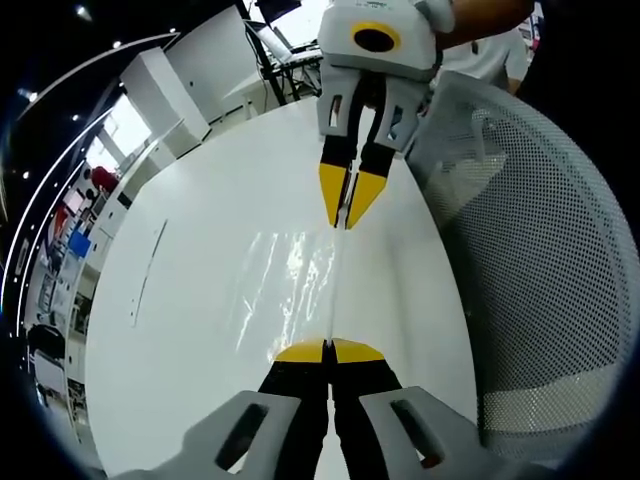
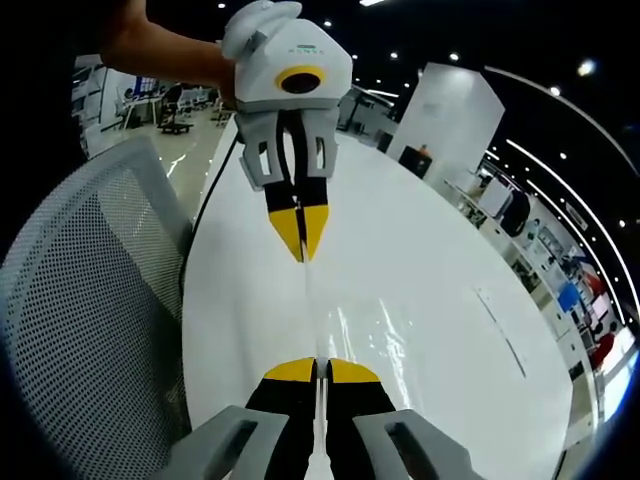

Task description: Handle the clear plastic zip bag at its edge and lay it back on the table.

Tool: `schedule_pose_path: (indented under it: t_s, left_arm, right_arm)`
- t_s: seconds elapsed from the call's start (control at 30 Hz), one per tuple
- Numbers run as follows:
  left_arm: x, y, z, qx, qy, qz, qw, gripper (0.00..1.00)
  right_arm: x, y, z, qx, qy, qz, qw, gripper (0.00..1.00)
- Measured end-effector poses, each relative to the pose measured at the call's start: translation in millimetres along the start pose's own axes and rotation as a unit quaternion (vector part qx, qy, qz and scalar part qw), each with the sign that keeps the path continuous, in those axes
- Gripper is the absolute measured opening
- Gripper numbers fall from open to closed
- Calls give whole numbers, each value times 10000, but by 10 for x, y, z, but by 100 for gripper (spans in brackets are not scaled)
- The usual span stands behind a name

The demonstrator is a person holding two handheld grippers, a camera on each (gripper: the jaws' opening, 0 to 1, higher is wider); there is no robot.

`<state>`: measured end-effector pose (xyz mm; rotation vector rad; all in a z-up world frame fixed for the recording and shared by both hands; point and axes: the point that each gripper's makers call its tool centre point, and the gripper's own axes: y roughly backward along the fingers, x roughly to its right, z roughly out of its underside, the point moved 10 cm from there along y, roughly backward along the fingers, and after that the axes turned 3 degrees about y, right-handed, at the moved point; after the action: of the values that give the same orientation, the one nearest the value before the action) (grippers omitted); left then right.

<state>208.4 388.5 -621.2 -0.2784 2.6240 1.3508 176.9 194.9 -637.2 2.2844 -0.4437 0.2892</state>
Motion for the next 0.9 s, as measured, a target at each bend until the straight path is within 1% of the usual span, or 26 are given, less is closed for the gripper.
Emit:
schedule_pose_path:
  t_s: [0.9]
  left_arm:
    - [-19,27,3,-9,39,-32,10000,0]
  right_arm:
    - [4,31,31,-35,-49,52,10000,0]
